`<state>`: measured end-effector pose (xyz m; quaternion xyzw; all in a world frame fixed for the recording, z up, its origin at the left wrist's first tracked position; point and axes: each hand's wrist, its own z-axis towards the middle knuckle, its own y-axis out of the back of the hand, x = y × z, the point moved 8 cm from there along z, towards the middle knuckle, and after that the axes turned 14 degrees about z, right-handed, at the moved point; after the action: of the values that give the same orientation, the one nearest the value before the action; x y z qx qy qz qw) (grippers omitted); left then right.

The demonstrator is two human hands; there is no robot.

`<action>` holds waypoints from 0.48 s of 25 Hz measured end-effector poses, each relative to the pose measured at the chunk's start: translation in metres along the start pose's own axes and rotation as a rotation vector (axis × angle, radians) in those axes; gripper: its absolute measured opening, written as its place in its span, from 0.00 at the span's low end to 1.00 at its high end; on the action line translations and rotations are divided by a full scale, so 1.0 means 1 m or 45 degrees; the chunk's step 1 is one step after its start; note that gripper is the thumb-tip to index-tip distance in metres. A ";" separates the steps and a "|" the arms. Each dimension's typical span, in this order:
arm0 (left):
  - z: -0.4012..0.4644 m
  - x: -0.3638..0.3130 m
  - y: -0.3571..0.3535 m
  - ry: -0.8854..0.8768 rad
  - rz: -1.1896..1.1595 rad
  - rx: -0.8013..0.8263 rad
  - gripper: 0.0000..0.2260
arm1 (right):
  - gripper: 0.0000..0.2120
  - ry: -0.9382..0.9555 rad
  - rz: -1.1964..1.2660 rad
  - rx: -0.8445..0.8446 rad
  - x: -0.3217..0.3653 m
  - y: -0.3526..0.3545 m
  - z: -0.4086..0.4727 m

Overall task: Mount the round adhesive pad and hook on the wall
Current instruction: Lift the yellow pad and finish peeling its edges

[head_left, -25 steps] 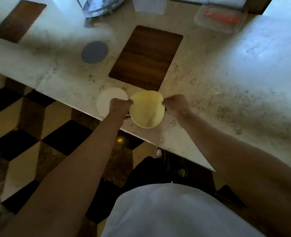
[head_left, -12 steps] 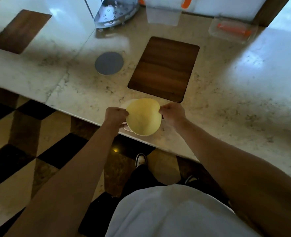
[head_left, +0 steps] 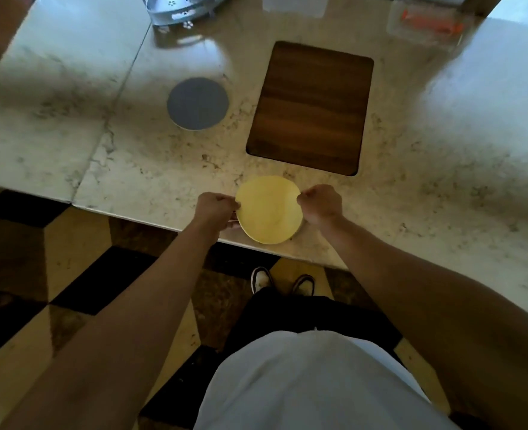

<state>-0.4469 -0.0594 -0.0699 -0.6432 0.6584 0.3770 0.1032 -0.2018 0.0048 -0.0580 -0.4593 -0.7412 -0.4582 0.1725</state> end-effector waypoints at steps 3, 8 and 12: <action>0.007 0.008 -0.004 0.007 0.004 0.000 0.03 | 0.08 0.033 -0.050 -0.029 -0.005 -0.003 0.003; 0.016 0.008 -0.008 -0.034 0.158 -0.042 0.04 | 0.09 0.077 -0.078 -0.093 -0.012 -0.001 0.008; 0.016 0.001 -0.001 -0.092 0.367 -0.138 0.06 | 0.07 0.103 -0.086 -0.097 -0.014 0.000 0.011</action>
<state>-0.4516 -0.0494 -0.0821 -0.5327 0.7184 0.4458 0.0366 -0.1923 0.0066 -0.0729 -0.4214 -0.7308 -0.5097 0.1691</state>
